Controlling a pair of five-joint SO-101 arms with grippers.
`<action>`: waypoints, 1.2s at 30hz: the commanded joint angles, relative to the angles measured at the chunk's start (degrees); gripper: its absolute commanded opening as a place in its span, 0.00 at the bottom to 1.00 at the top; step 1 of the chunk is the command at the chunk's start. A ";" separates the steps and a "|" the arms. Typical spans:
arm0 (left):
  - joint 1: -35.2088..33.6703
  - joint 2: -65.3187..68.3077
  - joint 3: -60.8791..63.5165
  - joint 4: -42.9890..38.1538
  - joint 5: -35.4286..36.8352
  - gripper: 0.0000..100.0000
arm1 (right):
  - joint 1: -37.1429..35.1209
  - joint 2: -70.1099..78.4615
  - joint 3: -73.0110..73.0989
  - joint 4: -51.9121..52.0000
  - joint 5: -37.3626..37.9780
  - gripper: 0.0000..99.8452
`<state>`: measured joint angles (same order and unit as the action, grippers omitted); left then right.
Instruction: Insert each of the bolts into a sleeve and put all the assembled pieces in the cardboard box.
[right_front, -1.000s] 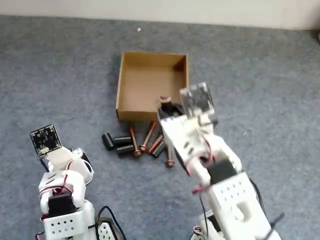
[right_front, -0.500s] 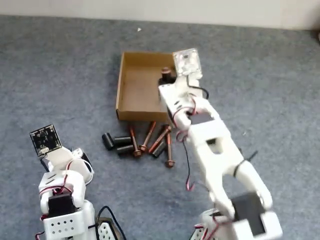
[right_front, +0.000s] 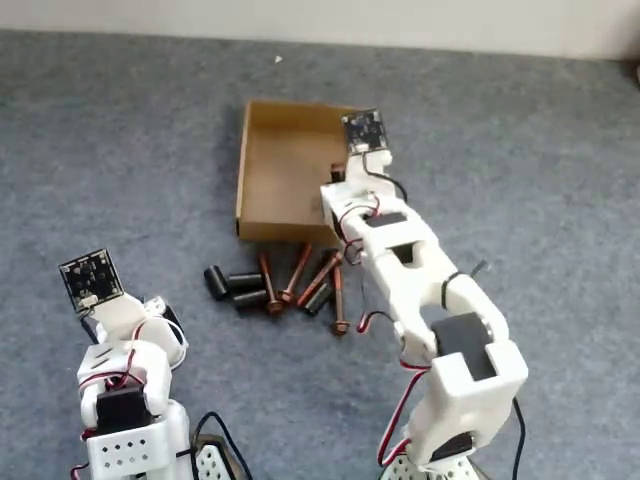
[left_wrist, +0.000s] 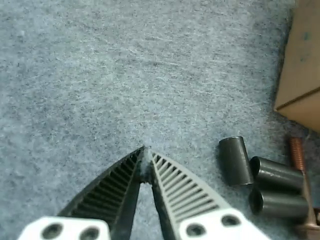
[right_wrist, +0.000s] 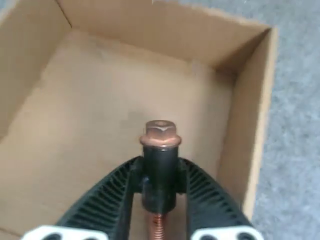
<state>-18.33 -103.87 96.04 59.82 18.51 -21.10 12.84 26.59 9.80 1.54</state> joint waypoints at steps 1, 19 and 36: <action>-0.75 -0.40 1.10 -1.41 -0.79 0.01 | 0.57 -0.66 -5.67 5.67 -0.79 0.12; -0.75 -0.40 1.10 -1.41 -0.79 0.01 | -6.29 -1.01 -40.66 62.46 -0.79 0.12; -1.01 -0.40 1.10 -1.32 -0.79 0.01 | -12.53 -0.92 -53.67 90.77 -11.60 0.10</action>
<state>-18.33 -103.87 96.04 59.82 18.51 -32.70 12.92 -24.40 99.21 -9.01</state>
